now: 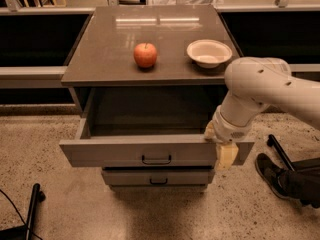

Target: Open top drawer

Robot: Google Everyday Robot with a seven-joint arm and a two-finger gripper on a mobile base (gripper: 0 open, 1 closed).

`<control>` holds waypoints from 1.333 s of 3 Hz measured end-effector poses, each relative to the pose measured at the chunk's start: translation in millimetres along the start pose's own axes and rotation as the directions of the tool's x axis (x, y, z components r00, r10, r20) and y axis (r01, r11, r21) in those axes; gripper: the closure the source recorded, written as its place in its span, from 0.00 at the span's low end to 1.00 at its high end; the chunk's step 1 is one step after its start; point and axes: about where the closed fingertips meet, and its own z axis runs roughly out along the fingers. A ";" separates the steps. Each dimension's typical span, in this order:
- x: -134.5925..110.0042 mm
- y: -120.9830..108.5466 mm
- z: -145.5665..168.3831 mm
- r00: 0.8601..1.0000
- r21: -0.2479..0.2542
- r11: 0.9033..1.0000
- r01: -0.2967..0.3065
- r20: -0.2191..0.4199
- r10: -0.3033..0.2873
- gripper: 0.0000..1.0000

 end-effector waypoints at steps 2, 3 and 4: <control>-0.6 -60.7 -32.9 0.999 0.122 0.992 0.037 -0.034 -0.033 0.39; -4.1 -114.8 -49.5 0.999 0.218 0.975 0.044 -0.034 -0.037 0.63; -0.6 -144.5 -43.7 0.999 0.259 0.965 0.041 -0.020 -0.037 0.80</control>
Offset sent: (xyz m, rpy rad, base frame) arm 0.1291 -0.0011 0.0683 -0.0322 -0.2681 0.0095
